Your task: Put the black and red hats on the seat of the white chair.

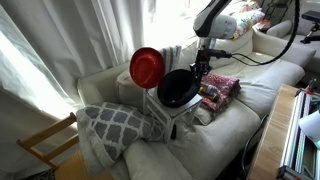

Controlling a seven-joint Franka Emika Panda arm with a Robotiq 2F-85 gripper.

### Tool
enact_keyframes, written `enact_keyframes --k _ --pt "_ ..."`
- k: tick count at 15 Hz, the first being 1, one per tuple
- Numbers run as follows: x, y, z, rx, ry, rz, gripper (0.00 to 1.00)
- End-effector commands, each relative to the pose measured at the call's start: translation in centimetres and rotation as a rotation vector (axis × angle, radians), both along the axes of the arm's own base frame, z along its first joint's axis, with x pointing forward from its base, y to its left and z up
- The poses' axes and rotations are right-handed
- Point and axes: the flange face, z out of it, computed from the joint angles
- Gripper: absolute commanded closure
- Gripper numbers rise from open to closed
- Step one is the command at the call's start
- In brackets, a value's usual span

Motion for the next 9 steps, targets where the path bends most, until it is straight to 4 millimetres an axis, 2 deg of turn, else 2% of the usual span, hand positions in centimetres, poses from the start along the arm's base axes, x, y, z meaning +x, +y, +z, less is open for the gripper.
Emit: enact_keyframes --k 1,5,7,8,9 --pt "0.5 0.1 2.8 0.02 0.0 0.012 0.49" --pt "1.7 1.4 8.1 0.052 -0.07 0.074 0.2" --pt "2.8 2.7 11.0 0.078 -0.134 0.147 0.05" --pt "3.4 3.3 12.2 0.079 -0.16 0.179 0.0" --pt "4.2 4.1 13.3 0.082 -0.216 0.228 0.0"
